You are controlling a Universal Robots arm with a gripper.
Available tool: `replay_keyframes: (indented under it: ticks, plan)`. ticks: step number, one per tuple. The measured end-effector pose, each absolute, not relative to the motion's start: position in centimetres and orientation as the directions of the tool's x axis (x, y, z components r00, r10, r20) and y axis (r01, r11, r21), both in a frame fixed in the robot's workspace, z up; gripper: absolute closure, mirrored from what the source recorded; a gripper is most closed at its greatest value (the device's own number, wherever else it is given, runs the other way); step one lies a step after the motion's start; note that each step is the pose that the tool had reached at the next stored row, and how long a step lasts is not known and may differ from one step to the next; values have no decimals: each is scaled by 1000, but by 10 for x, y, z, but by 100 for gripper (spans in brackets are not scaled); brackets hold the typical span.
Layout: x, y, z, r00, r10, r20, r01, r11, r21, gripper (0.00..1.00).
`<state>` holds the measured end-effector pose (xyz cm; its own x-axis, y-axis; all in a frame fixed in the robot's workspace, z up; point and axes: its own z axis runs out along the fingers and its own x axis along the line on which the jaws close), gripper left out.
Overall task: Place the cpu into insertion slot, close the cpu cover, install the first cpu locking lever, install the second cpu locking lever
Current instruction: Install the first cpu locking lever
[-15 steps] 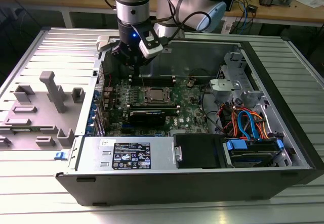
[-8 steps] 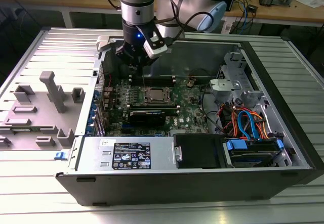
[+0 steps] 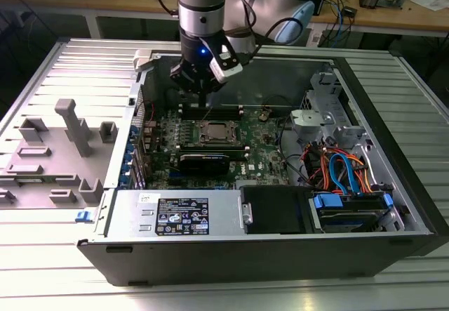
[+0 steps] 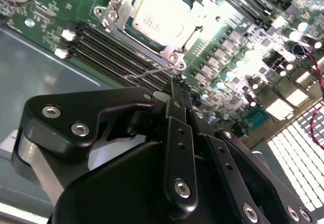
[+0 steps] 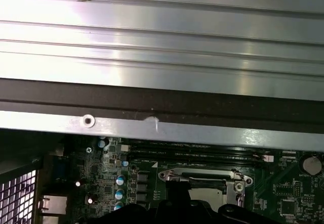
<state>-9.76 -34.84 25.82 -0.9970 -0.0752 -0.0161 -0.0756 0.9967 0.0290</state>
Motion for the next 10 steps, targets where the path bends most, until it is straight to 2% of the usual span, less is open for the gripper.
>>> replay_keyframes:
  ticks: [10]
  plan:
    - [-80, -347, 253, -997, -75, -16, -76, 997, 29, 89]
